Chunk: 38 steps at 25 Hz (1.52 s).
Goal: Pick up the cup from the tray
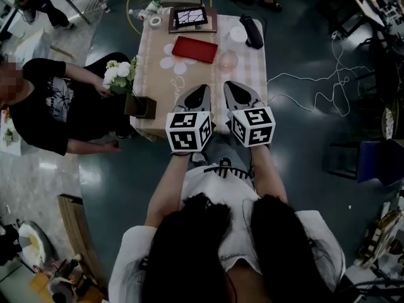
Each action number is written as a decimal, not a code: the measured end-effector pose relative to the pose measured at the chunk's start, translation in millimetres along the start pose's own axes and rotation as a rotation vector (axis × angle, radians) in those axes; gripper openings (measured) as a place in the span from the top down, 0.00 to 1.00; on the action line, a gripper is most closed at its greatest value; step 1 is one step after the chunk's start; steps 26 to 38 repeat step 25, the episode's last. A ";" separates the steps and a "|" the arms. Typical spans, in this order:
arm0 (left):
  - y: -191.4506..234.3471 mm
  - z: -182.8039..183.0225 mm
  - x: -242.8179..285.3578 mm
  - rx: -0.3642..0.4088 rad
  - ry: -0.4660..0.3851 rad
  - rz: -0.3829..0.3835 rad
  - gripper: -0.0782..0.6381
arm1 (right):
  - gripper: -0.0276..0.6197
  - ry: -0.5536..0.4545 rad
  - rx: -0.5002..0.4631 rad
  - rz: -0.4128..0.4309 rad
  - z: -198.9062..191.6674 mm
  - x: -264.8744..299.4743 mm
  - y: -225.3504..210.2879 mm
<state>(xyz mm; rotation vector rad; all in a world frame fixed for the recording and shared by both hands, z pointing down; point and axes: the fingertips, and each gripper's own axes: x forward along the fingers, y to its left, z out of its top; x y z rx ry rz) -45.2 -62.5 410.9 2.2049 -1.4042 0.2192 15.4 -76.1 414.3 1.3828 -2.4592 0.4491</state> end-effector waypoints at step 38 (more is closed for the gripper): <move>-11.6 -12.2 -21.5 0.022 0.005 -0.018 0.88 | 0.95 0.059 -0.040 -0.060 -17.3 -22.0 16.6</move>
